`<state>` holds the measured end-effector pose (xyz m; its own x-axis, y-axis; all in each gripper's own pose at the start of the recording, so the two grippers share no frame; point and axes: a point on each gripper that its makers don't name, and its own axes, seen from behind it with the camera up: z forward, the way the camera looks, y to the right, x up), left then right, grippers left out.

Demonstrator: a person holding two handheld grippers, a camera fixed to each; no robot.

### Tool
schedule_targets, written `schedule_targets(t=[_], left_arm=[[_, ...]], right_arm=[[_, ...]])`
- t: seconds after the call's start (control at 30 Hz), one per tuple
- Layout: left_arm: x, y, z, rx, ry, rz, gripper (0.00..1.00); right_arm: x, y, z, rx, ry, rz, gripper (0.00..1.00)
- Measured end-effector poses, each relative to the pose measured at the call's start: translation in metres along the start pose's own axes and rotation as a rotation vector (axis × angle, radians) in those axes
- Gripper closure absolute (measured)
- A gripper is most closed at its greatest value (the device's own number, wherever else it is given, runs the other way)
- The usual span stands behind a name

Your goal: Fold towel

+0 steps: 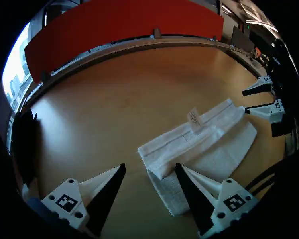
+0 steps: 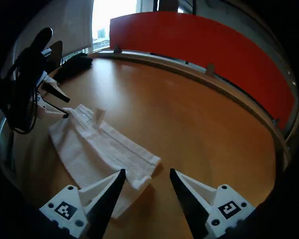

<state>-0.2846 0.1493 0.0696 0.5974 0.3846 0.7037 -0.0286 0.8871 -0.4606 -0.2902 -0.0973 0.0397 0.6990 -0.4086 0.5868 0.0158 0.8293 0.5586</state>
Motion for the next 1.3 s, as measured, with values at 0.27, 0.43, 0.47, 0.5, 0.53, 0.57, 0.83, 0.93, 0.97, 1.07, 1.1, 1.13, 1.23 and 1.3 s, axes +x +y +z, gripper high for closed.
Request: schedule_targets(t=[0.27, 0.43, 0.47, 0.5, 0.53, 0.57, 0.83, 0.93, 0.97, 1.07, 1.1, 1.13, 1.23, 1.3], left_arm=[[0.007, -0.007, 0.001, 0.022, 0.015, -0.001, 0.05], [0.01, -0.007, 0.0, 0.026, 0.023, -0.007, 0.05], [0.01, -0.007, 0.0, 0.026, 0.024, -0.008, 0.05], [0.01, -0.007, 0.0, 0.026, 0.025, -0.01, 0.05], [0.01, -0.008, -0.001, 0.025, 0.027, -0.011, 0.05], [0.011, -0.008, -0.001, 0.025, 0.028, -0.013, 0.05], [0.014, -0.012, -0.003, 0.031, 0.039, -0.032, 0.05], [0.016, -0.015, -0.005, 0.037, 0.044, -0.034, 0.05], [0.017, -0.016, -0.005, 0.039, 0.045, -0.034, 0.05], [0.017, -0.017, -0.007, 0.04, 0.048, -0.034, 0.05], [0.017, -0.017, -0.008, 0.04, 0.049, -0.036, 0.05], [0.016, -0.016, -0.009, 0.039, 0.05, -0.038, 0.05], [0.014, -0.015, -0.011, 0.037, 0.051, -0.045, 0.05], [0.013, -0.014, -0.013, 0.035, 0.052, -0.05, 0.05]], right_arm=[[0.009, 0.009, 0.002, -0.028, 0.017, -0.006, 0.03], [0.013, 0.01, 0.001, -0.031, 0.025, -0.011, 0.0], [0.014, 0.01, 0.001, -0.032, 0.026, -0.012, 0.0], [0.014, 0.01, 0.0, -0.033, 0.028, -0.014, 0.0], [0.015, 0.01, 0.0, -0.034, 0.031, -0.015, 0.0], [0.016, 0.01, 0.0, -0.035, 0.033, -0.016, 0.0], [0.024, 0.013, -0.001, -0.048, 0.051, -0.017, 0.0], [0.027, 0.013, -0.001, -0.052, 0.055, -0.018, 0.0], [0.027, 0.013, -0.001, -0.052, 0.057, -0.019, 0.0], [0.029, 0.012, -0.002, -0.05, 0.06, -0.019, 0.0], [0.029, 0.011, -0.003, -0.049, 0.06, -0.02, 0.0], [0.029, 0.01, -0.003, -0.047, 0.06, -0.02, 0.0], [0.029, 0.008, -0.006, -0.044, 0.061, -0.022, 0.0], [0.029, 0.006, -0.008, -0.041, 0.062, -0.022, 0.0]])
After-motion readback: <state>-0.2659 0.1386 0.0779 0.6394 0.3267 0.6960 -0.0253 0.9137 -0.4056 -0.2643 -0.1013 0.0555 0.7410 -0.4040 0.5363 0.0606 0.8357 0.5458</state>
